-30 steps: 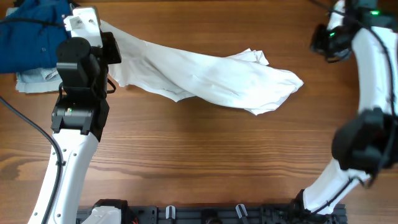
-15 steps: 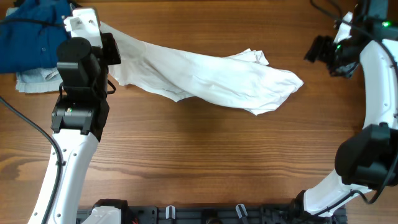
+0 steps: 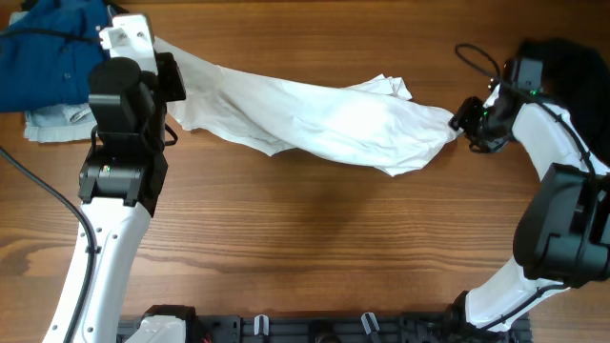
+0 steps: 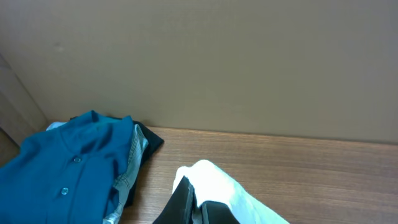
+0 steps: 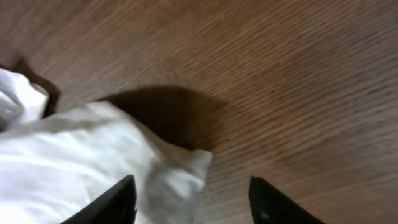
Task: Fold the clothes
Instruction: 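Release and regrasp the T-shirt's right corner with the right gripper, then lift and stretch the T-shirt between both grippers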
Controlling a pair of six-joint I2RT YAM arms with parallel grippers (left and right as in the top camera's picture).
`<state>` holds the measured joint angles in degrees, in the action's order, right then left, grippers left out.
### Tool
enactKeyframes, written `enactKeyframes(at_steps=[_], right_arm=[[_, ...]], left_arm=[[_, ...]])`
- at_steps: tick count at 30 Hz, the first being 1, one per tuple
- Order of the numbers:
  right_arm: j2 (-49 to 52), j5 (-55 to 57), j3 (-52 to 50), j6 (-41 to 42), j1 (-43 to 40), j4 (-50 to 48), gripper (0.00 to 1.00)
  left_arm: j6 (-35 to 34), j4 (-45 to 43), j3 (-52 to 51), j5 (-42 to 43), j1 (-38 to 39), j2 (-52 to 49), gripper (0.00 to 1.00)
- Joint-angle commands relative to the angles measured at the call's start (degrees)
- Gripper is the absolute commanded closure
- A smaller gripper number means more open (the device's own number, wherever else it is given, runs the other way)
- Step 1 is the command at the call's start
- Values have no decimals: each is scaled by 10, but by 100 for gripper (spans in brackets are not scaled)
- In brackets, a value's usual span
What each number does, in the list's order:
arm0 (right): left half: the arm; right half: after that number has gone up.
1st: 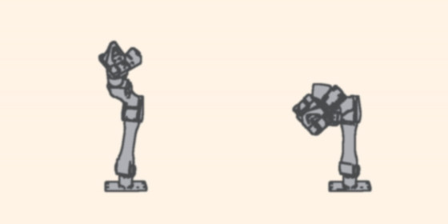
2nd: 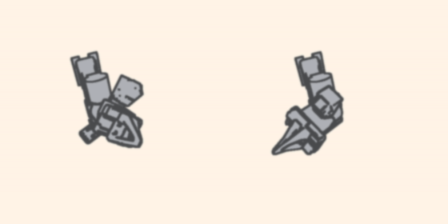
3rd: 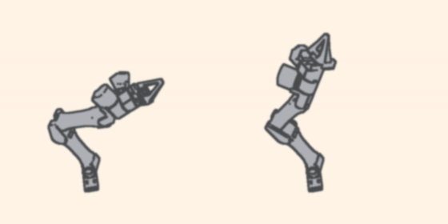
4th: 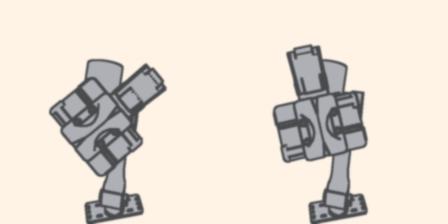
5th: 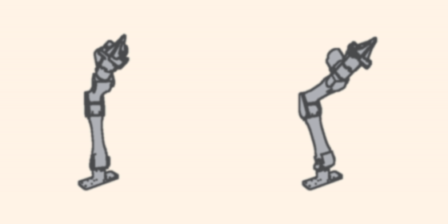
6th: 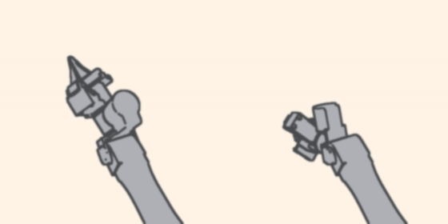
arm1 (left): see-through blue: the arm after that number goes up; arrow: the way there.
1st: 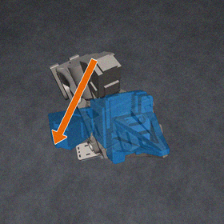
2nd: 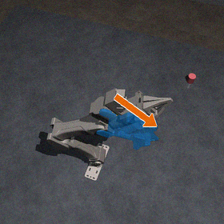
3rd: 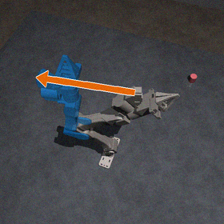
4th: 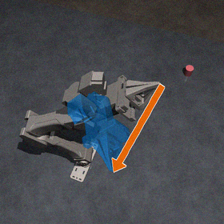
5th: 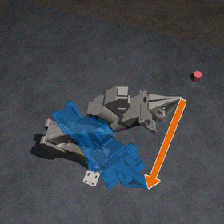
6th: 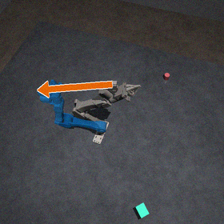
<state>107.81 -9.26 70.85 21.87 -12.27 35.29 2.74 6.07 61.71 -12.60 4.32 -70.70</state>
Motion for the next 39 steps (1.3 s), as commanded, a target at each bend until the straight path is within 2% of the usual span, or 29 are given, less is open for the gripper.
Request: enactKeyframes(at_steps=[1,8,12,14,17,23,27,39], right_arm=[[6,-27,-30,11,4,-35,46],[7,-29,-47,19,22,-103,68],[8,-29,-47,23,32,-115,96],[4,-29,-37,21,32,-119,96],[-22,-28,40,-12,17,-88,96],[-71,-48,265,-86,-34,71,96],[-86,-48,357,-127,-61,143,96],[-154,-76,407,-143,-115,178,96]], left_arm=[[-2,2,2,-10,-4,-2,96],[-2,7,2,-10,-4,-2,96],[-2,6,2,-10,-4,-2,96],[-2,1,2,-10,-4,-2,96],[-2,-26,2,-50,-4,-2,96],[-2,-41,2,-97,-15,0,96],[-2,-44,2,-106,-27,7,96],[-2,-91,2,-109,-42,93,96]])
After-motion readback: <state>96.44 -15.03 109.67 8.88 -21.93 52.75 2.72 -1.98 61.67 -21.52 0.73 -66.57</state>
